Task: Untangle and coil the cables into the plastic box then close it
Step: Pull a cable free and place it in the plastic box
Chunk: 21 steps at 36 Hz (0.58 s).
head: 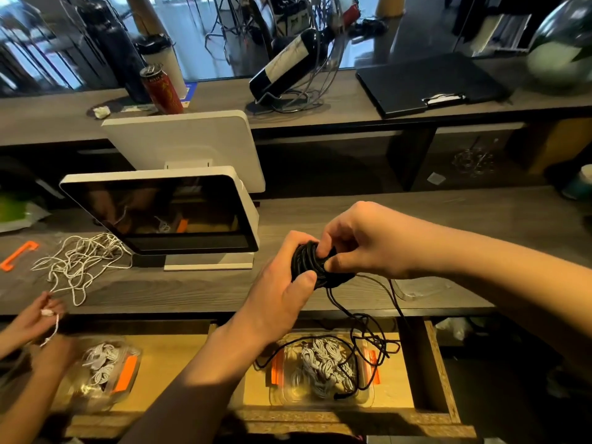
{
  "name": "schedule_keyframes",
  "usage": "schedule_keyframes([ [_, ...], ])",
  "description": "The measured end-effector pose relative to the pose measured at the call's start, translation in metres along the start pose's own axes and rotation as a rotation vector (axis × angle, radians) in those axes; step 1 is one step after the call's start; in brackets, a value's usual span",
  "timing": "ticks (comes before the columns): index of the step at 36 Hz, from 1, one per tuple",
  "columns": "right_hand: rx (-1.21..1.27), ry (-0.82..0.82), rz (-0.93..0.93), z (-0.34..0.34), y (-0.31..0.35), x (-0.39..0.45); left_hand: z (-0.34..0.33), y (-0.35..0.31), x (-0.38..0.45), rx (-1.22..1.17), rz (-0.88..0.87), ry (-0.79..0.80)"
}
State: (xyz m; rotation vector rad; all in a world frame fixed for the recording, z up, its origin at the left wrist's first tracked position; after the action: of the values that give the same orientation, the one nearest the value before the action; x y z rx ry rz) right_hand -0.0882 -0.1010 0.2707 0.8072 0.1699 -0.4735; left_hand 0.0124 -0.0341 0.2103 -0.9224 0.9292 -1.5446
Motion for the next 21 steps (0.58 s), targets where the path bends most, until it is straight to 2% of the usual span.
schedule_keyframes([
  [3,-0.019,0.005,-0.008,0.005,0.007,0.0,0.003,0.0,0.0,-0.032,0.021,-0.007],
  [7,0.055,-0.199,-0.022,0.021,0.01,0.002,0.017,-0.004,0.007,-0.139,0.037,-0.128],
  [10,-0.004,-0.304,-0.011,0.024,0.013,0.002,0.026,-0.007,0.011,-0.199,0.07,-0.219],
  [14,-0.094,-0.246,0.058,0.021,0.025,0.003,0.032,-0.007,0.01,-0.201,0.094,-0.267],
  [21,-0.173,0.006,0.12,0.021,0.025,0.006,0.02,-0.009,0.012,-0.193,0.12,-0.117],
])
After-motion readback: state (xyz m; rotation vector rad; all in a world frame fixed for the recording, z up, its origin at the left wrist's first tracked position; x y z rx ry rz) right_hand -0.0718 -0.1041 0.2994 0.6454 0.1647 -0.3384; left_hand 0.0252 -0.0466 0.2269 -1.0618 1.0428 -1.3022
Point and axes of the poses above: each hand's wrist, its own x-axis towards the middle knuckle, its own z-axis out of the back of the hand, y = z × x, the point moved 7 cm from there along x, towards the middle knuckle, and after that the axes turned 9 degrees about y, right-handed, at the moved point
